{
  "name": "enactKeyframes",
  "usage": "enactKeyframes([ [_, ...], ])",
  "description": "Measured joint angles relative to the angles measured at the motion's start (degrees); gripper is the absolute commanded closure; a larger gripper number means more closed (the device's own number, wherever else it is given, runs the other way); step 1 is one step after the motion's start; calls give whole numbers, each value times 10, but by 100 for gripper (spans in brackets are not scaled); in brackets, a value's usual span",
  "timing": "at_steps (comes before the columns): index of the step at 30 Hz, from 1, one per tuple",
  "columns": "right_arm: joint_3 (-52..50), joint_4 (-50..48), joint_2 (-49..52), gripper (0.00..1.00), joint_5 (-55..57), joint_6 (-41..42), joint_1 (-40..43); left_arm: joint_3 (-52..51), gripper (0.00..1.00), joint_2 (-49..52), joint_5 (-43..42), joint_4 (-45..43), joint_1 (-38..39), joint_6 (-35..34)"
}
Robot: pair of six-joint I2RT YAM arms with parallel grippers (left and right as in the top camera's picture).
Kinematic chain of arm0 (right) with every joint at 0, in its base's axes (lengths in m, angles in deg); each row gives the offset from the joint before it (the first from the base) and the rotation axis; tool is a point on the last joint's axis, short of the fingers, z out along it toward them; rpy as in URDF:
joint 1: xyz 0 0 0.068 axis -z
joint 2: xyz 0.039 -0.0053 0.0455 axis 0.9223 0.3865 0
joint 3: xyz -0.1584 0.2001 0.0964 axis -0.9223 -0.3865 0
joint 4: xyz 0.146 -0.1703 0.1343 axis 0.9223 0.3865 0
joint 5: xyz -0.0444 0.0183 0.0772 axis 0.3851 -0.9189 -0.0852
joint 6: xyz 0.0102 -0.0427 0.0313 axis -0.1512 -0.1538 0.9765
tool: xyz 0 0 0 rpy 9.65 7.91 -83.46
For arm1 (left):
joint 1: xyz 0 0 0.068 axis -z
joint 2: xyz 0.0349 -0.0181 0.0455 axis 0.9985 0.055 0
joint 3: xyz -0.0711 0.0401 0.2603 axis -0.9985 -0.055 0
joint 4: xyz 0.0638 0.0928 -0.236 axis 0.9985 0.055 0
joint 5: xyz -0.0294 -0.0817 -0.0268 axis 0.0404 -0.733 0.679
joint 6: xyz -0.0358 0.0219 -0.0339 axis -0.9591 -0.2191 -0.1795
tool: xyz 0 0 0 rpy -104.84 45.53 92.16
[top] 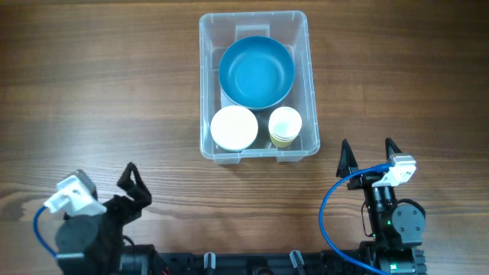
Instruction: Pack container
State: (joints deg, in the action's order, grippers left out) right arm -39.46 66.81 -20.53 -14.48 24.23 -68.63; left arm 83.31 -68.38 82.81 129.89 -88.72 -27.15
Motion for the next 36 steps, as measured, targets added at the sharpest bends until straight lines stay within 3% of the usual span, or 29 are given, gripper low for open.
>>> enactKeyframes([
  [7,0,-1,0,0,0,0,0,-254,0,-101,-12,-343,0,30],
  [11,0,0,0,0,0,0,0,-347,0,-110,-23,-460,0,54],
  [23,0,0,0,0,0,0,0,-384,0,-112,-80,-483,27,90],
  [36,0,0,0,0,0,0,0,-384,0,-112,-88,-484,27,90],
])
